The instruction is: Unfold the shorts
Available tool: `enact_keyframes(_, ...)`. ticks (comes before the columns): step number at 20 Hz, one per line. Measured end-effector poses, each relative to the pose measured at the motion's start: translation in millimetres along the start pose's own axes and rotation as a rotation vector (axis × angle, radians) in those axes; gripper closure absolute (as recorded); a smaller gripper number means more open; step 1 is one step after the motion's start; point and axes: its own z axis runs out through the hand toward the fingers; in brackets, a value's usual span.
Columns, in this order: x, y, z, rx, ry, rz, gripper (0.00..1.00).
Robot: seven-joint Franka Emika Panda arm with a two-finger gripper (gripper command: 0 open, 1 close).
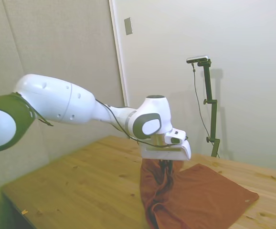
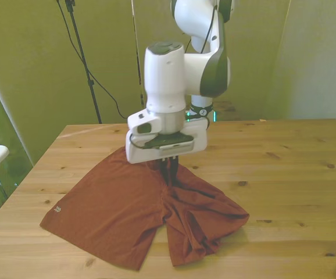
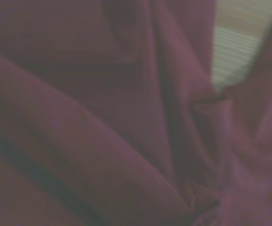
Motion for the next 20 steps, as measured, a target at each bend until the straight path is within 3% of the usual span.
enact_keyframes(4,-60.6,-39.4,-27.7,-0.008,0.028,-0.118,1.0)
enact_keyframes(8,-134.7,-70.7,-36.4,-0.012,0.021,-0.224,1.0)
enact_keyframes(12,-202.6,-86.8,-34.3,-0.018,0.007,-0.312,1.0)
enact_keyframes(16,-231.2,-89.9,-32.4,-0.026,-0.002,-0.339,1.0)
enact_keyframes(17,-233.1,-90.2,-31.1,-0.028,-0.004,-0.335,0.0)
enact_keyframes(20,-233.3,-89.7,-29.7,-0.029,-0.007,-0.319,0.0)
